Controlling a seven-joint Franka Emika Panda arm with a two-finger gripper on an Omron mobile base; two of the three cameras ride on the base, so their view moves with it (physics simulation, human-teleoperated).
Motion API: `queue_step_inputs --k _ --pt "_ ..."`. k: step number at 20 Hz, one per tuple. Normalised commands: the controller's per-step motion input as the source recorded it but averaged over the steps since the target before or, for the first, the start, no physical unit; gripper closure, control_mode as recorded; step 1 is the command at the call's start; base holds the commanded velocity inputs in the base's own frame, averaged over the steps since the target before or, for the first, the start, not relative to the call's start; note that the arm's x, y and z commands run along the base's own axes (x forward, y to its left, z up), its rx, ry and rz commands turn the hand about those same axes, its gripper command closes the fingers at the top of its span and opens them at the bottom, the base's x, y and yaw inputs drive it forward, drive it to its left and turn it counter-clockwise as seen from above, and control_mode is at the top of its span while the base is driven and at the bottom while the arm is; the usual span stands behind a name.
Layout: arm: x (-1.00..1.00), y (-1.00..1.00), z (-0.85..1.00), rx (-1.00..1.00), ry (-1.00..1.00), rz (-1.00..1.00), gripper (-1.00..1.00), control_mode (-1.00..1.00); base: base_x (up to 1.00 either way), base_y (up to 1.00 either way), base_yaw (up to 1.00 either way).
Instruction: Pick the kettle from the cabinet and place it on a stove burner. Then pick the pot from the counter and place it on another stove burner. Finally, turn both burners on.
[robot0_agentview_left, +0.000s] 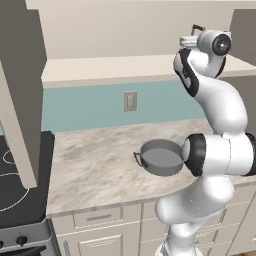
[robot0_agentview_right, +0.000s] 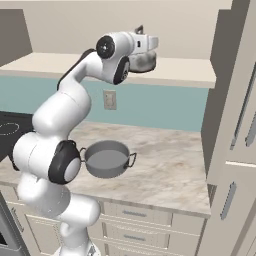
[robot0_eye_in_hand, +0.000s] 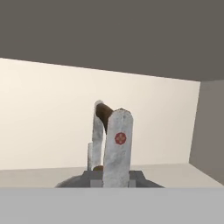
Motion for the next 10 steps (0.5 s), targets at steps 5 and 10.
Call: queue_step_inputs --k 5,10 --pt "-0.64 0.0 0.11 0.0 -0.03 -0.04 1.0 -1.0 0.0 0.0 0.0" --pt "-0.63 0.02 0.12 0.0 -0.01 -0.01 1.0 -1.0 0.0 0.0 0.0"
